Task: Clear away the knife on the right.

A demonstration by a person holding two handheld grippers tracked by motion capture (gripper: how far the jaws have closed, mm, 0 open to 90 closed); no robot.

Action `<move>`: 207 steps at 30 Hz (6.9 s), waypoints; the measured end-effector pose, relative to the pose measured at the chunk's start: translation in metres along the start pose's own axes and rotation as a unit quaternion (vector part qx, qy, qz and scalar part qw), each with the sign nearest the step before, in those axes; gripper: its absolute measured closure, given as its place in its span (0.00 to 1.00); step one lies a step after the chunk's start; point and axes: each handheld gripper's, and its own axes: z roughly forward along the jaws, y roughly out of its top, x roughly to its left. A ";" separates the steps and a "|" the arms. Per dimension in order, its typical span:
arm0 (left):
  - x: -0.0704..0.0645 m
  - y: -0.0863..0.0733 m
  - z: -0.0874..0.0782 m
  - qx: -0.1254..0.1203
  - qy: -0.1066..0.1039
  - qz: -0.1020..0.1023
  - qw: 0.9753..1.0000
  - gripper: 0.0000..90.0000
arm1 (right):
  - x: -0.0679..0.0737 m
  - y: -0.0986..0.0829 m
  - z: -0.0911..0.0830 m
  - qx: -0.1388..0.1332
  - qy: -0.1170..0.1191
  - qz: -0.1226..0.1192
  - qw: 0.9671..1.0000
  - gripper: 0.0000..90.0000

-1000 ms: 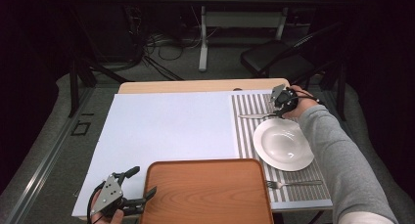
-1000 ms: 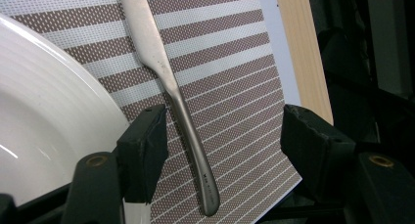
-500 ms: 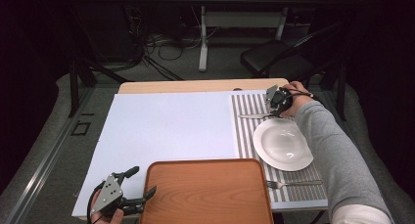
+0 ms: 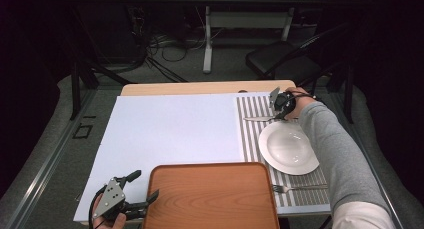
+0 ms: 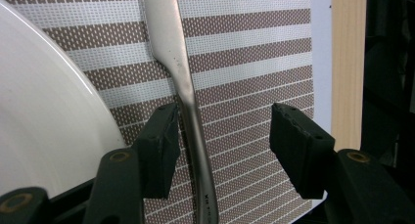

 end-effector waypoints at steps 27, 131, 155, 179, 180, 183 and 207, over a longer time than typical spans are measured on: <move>0.000 0.000 -0.001 -0.001 -0.001 -0.001 1.000 0.18 | 0.002 0.005 0.021 0.031 0.046 -0.052 0.997 0.75; 0.001 -0.001 0.000 -0.001 -0.001 -0.007 1.000 0.18 | 0.013 0.003 0.017 0.019 0.010 -0.067 0.998 0.89; 0.000 0.001 0.001 -0.006 -0.006 -0.002 1.000 0.18 | 0.033 0.014 -0.026 0.023 -0.026 -0.074 0.997 0.89; -0.001 0.002 0.001 -0.008 -0.007 0.001 1.000 0.18 | 0.063 0.011 -0.072 -0.002 -0.003 0.087 0.996 0.89; -0.001 0.002 0.001 -0.008 -0.007 0.001 1.000 0.18 | 0.063 0.010 -0.073 -0.006 0.000 0.097 0.995 0.89; -0.001 0.002 0.001 -0.009 -0.007 0.000 1.000 0.18 | 0.063 0.004 -0.075 -0.015 0.015 0.142 0.990 0.89; 0.000 0.002 0.002 -0.010 -0.008 -0.003 1.000 0.18 | 0.074 -0.035 -0.097 -0.034 0.155 0.486 0.859 0.89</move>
